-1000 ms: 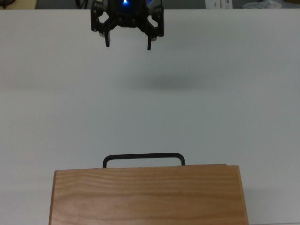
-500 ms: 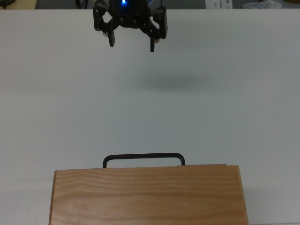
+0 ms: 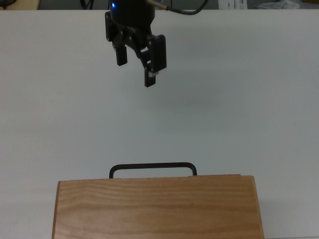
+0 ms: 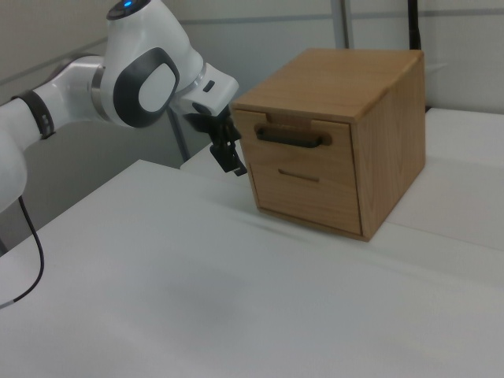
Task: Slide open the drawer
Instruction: 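Move the gripper toward the black handle of the upper drawer, then close the gripper around the black drawer handle, then pull the handle outward, sliding the upper drawer out of the cabinet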
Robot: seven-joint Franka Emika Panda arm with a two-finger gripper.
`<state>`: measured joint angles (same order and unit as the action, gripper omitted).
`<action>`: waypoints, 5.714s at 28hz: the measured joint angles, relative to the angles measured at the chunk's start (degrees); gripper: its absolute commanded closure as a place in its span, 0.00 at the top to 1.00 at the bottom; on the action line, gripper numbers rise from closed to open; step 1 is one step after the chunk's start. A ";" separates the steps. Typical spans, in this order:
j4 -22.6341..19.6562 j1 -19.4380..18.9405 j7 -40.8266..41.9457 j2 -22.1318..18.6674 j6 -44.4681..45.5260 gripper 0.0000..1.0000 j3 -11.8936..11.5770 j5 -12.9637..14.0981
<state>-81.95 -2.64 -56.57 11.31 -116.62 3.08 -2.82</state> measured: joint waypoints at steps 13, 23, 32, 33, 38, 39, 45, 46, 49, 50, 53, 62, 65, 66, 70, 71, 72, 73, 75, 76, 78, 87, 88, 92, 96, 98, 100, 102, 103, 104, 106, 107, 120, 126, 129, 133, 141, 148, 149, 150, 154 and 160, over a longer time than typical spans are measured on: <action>-0.05 -0.46 -28.75 6.09 -4.61 1.00 1.10 -8.59; 0.78 -0.42 -29.87 7.84 -15.32 1.00 1.38 -8.75; 1.62 0.29 -29.63 12.05 -25.18 0.97 1.37 -8.88; 2.02 0.28 -29.63 12.72 -25.56 0.97 1.37 -8.93; 5.15 0.11 -29.63 16.29 -26.29 0.93 1.38 -9.22; 5.72 0.04 -29.63 16.87 -26.56 0.92 1.40 -9.50; 9.62 -0.88 -29.67 20.53 -28.17 0.88 1.44 -10.94; 10.14 -0.98 -29.68 20.98 -28.18 0.85 1.44 -11.14; 11.61 -1.19 -29.70 22.22 -28.19 0.63 1.44 -12.03; 11.94 -1.28 -29.70 22.44 -28.19 0.56 1.44 -12.20; 12.34 -1.86 -29.77 22.84 -28.19 0.31 1.45 -12.36; 12.68 -2.98 -36.10 23.18 -28.14 0.00 1.47 -15.75; 12.68 -3.04 -38.09 23.37 -27.66 0.00 1.56 -15.97; 12.68 -3.05 -38.88 23.45 -27.41 0.00 1.60 -16.00; 12.80 -3.14 -41.89 23.64 -26.86 0.00 1.68 -16.11; 12.81 -3.15 -42.29 23.65 -26.77 0.00 1.69 -16.11; 12.82 -3.16 -42.97 23.64 -26.65 0.00 1.69 -16.11; 12.85 -3.17 -43.25 23.64 -26.52 0.00 1.71 -16.11; 13.04 -3.17 -43.95 23.64 -25.94 0.00 1.86 -16.12; 13.17 -3.15 -44.21 23.63 -25.54 0.00 2.03 -16.14; 13.54 -2.92 -44.87 23.62 -24.45 0.00 2.66 -16.43; 13.86 -1.68 -46.08 23.34 -22.34 0.00 4.73 -17.33; 13.68 -1.65 -46.10 23.20 -22.31 0.00 4.77 -17.33; 12.80 -1.58 -46.17 22.51 -22.21 0.00 4.87 -17.33; 10.82 -1.49 -46.26 20.94 -21.86 0.00 5.10 -17.33; 9.26 -1.49 -46.28 19.55 -21.23 0.00 5.51 -17.33; 7.79 -1.50 -46.28 18.33 -20.92 0.00 5.94 -17.32; 6.09 -1.53 -46.30 16.96 -20.62 0.00 6.22 -17.33; 5.23 -1.53 -46.31 16.27 -20.37 0.00 6.27 -17.33; 4.06 -1.52 -46.31 15.33 -20.16 0.00 6.28 -17.32; 2.49 -1.51 -46.31 14.15 -20.04 0.00 6.28 -17.32; 1.69 -1.51 -46.31 13.52 -20.04 0.00 6.27 -17.32; -7.68 -1.35 -46.31 6.27 -20.02 0.00 6.28 -17.32; -11.36 -1.34 -46.31 3.26 -19.97 0.00 6.28 -17.31; -13.89 -1.33 -46.31 1.22 -19.96 0.00 6.28 -17.30; -16.94 -1.33 -46.31 -1.33 -19.96 0.00 6.28 -17.29; -22.29 -1.33 -46.31 -5.87 -19.96 0.00 6.29 -17.23; -25.82 -1.35 -46.31 -8.92 -19.97 0.00 6.41 -16.89; -26.31 -1.36 -46.30 -9.36 -19.97 0.00 6.43 -16.80; -27.11 -1.36 -46.31 -10.04 -19.97 0.00 6.46 -16.64; -28.71 -1.38 -46.23 -11.77 -18.87 0.00 6.56 -15.75; -31.01 -1.67 -45.93 -14.78 -16.38 0.00 6.77 -13.64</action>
<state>-112.97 -4.31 -102.50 -3.47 -133.00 9.85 -16.46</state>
